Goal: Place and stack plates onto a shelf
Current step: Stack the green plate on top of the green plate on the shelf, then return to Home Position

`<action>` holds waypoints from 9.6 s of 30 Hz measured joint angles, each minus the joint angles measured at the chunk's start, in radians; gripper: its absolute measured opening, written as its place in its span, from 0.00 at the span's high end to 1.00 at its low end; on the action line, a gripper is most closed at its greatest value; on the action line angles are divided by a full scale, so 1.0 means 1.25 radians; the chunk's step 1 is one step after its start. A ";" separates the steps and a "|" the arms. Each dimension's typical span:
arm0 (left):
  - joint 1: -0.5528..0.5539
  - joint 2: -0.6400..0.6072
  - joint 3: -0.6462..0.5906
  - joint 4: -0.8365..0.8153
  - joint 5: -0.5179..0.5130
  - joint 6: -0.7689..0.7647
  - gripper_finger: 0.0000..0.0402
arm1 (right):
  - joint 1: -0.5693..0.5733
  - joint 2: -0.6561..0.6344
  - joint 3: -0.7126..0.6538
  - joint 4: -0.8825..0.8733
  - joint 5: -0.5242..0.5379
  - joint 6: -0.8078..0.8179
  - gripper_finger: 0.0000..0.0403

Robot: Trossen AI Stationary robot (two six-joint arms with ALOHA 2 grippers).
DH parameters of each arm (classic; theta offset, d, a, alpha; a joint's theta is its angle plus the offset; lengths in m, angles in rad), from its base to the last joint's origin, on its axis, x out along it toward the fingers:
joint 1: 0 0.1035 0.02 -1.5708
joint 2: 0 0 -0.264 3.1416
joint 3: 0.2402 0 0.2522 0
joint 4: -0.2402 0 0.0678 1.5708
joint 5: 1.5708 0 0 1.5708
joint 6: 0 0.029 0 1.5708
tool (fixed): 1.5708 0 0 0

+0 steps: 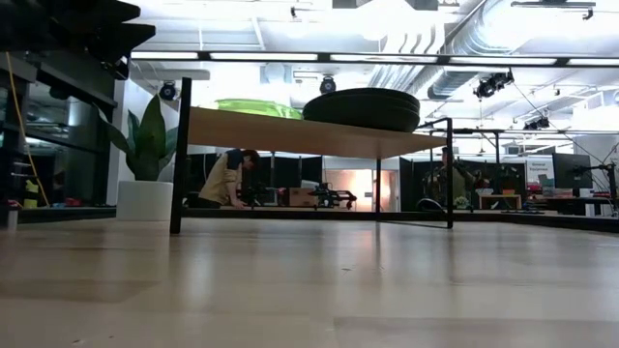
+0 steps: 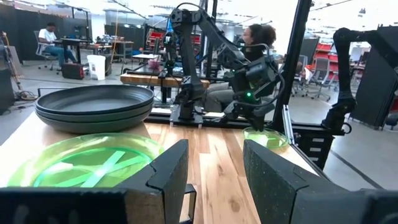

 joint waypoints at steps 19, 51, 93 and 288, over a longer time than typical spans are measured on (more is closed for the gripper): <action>0.000 0.000 0.000 0.000 0.000 -0.003 0.64 | 0.024 0.193 -0.004 0.147 -0.086 0.042 1.00; 0.000 0.000 0.000 -0.001 -0.043 0.039 0.64 | -0.450 0.155 0.068 0.280 0.286 -0.981 1.00; 0.000 0.001 0.000 -0.007 -0.043 0.017 0.64 | -0.232 0.160 0.092 -0.190 0.494 -0.413 0.52; 0.000 0.001 0.000 -0.016 -0.182 0.017 0.65 | -0.745 0.051 0.490 -0.162 0.538 -1.460 1.00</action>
